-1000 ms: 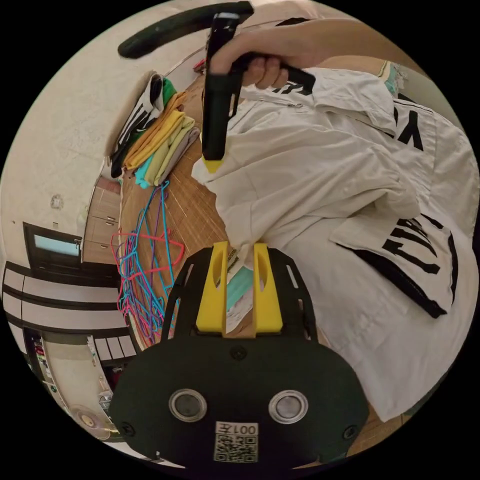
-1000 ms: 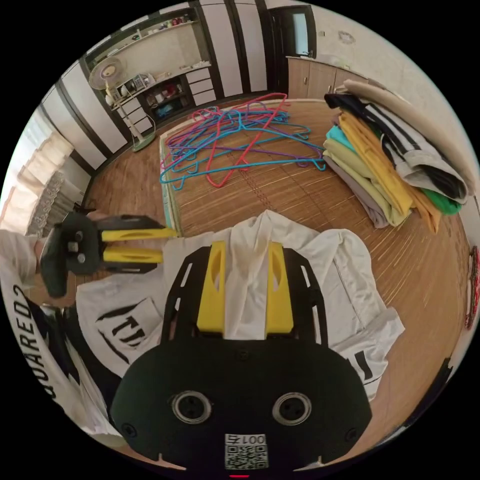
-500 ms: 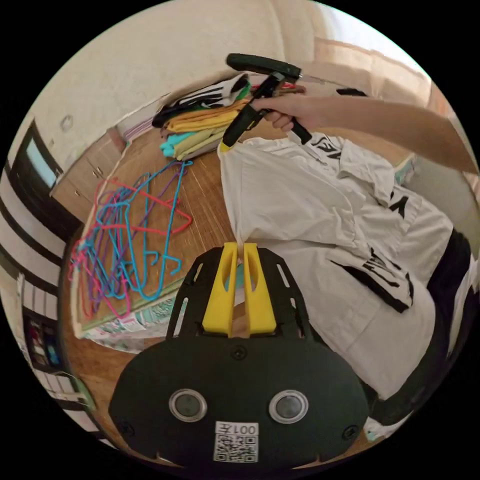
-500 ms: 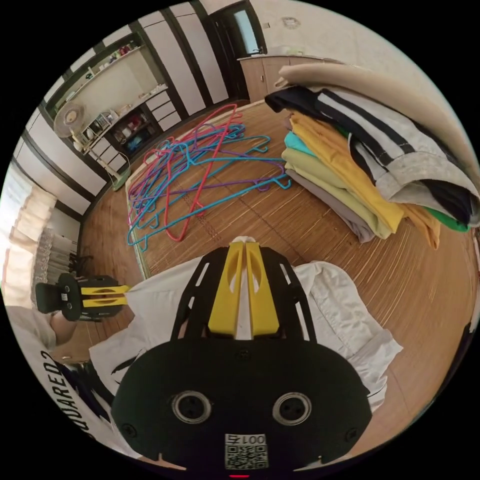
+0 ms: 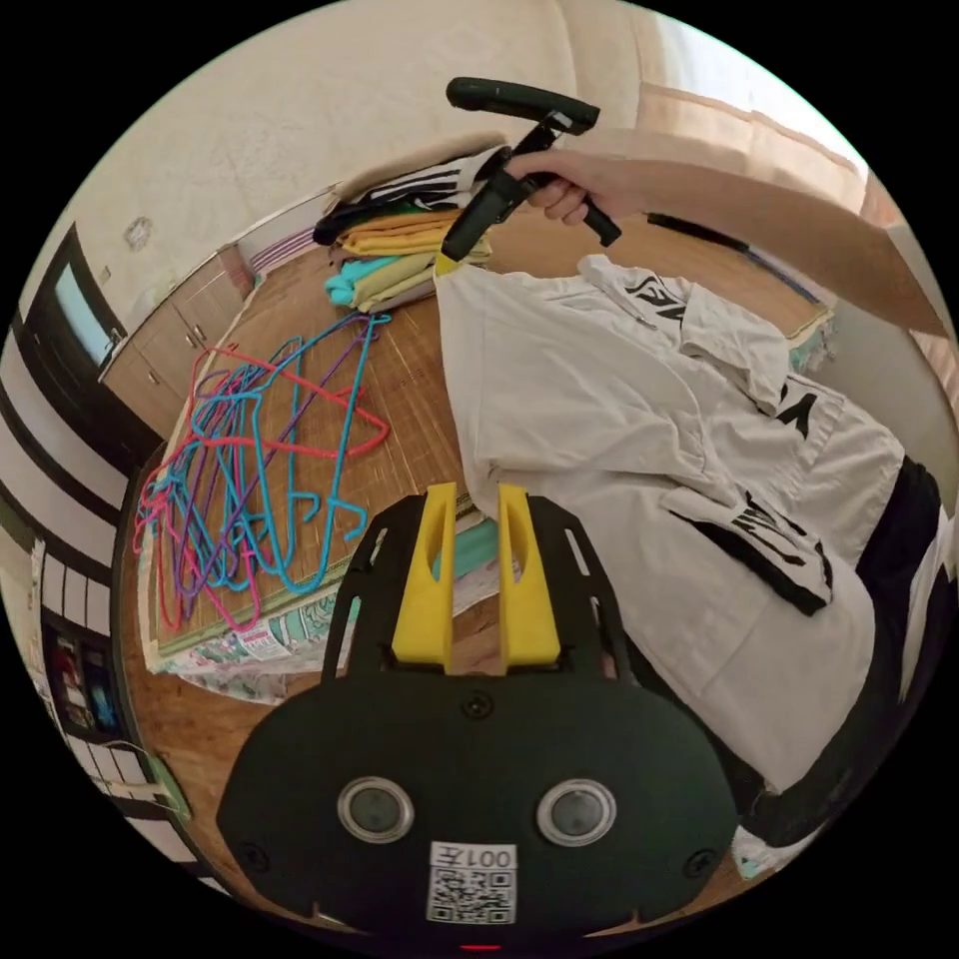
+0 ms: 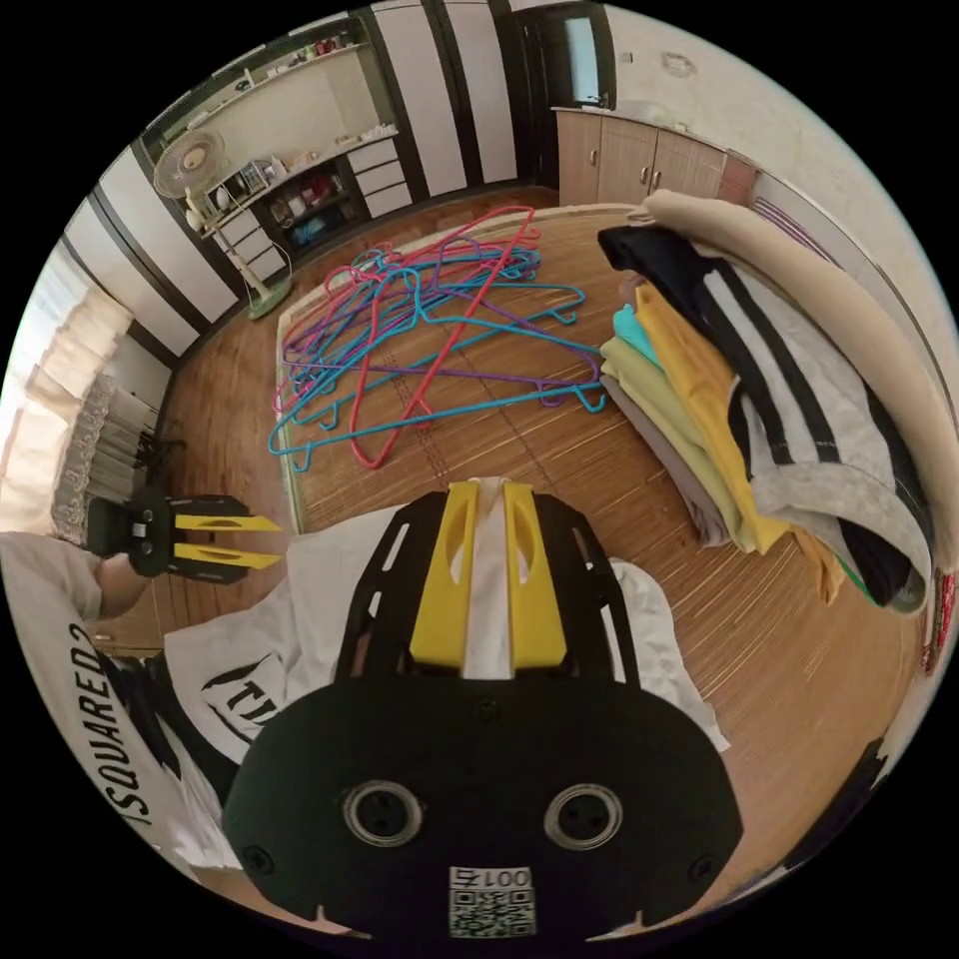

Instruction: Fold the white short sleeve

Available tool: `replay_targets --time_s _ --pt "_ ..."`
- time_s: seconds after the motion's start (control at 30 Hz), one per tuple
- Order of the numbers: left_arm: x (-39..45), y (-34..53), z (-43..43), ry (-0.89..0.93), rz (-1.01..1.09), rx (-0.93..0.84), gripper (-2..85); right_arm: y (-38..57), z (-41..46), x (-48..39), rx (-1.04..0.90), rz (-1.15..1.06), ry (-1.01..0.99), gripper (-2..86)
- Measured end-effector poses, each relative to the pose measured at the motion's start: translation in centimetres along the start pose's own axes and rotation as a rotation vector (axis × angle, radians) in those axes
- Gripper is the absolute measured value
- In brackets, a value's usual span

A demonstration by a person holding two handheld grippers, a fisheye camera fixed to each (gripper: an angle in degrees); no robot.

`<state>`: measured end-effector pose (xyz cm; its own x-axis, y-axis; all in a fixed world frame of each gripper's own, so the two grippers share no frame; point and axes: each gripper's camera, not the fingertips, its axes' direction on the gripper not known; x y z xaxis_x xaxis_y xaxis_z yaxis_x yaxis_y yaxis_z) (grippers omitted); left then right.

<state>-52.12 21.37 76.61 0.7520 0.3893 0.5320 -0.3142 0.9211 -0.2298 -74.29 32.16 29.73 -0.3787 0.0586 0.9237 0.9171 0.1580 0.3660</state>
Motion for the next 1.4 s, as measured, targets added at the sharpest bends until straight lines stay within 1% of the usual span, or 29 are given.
replay_targets --time_s 0.1,0.27,0.37,0.43,0.5,0.57,0.67,0.73,0.8,0.9,1.0,1.07,1.17,1.23,1.27,1.33,1.4 --pt "0.9 -0.9 1.1 -0.085 0.119 -0.037 6.5 0.5 1.1 0.0 -0.058 -0.010 0.033 8.3" --pt "2.0 -1.2 2.1 -0.134 0.273 -0.069 6.4 0.5 3.4 0.8 -0.036 0.076 -0.060 9.5" --pt "2.0 -1.0 2.1 -0.143 0.323 -0.077 5.6 0.0 5.4 1.1 -0.079 0.110 -0.022 9.1" --pt "1.8 -0.8 2.1 -0.142 0.338 -0.071 3.4 -0.3 6.7 1.6 -0.101 0.138 0.026 7.5" --pt "1.6 -0.6 2.2 -0.158 0.348 -0.070 1.5 -0.5 7.2 1.9 -0.095 0.149 0.004 5.2" --pt "1.1 -0.4 1.9 -0.164 0.314 -0.055 0.2 -0.7 7.3 2.0 -0.079 0.141 0.014 3.4" --pt "-0.5 0.4 0.3 -0.110 0.167 0.027 -0.5 -1.4 6.9 2.0 -0.060 0.113 0.053 2.3" --pt "-2.2 1.2 -0.6 -0.030 0.048 0.086 -0.7 -2.2 6.6 2.4 -0.053 0.109 0.006 2.2" --pt "-3.2 1.8 -0.9 0.001 -0.013 0.104 -0.8 -2.8 6.4 2.8 -0.050 0.108 -0.017 2.6" --pt "-4.5 2.7 -0.6 0.019 -0.074 0.096 -0.9 -3.9 6.7 3.4 -0.081 0.124 -0.054 3.7" --pt "-5.1 3.3 0.4 0.052 -0.115 0.062 -0.9 -4.6 7.9 3.3 -0.138 0.106 -0.034 6.0" --pt "-5.0 3.5 0.8 0.049 -0.119 0.045 -0.9 -4.8 8.9 2.5 -0.165 0.058 0.008 6.7" --pt "-5.0 3.9 1.5 0.073 -0.141 0.005 -0.8 -4.3 10.3 0.1 -0.193 -0.074 0.089 6.2" --pt "-5.0 4.2 1.5 0.101 -0.146 0.002 -0.8 -3.6 11.1 -1.7 -0.286 -0.216 0.096 4.2" --pt "-5.0 4.2 1.4 0.111 -0.141 0.002 -0.7 -3.4 11.2 -2.1 -0.316 -0.246 0.099 3.9" --pt "-5.0 4.6 0.9 0.137 -0.138 0.003 -0.7 -2.2 9.9 -2.8 -0.365 -0.319 0.106 3.1" --pt "-4.8 5.1 0.5 0.126 -0.135 -0.013 -0.7 -1.1 7.9 -2.9 -0.347 -0.330 0.117 2.8"
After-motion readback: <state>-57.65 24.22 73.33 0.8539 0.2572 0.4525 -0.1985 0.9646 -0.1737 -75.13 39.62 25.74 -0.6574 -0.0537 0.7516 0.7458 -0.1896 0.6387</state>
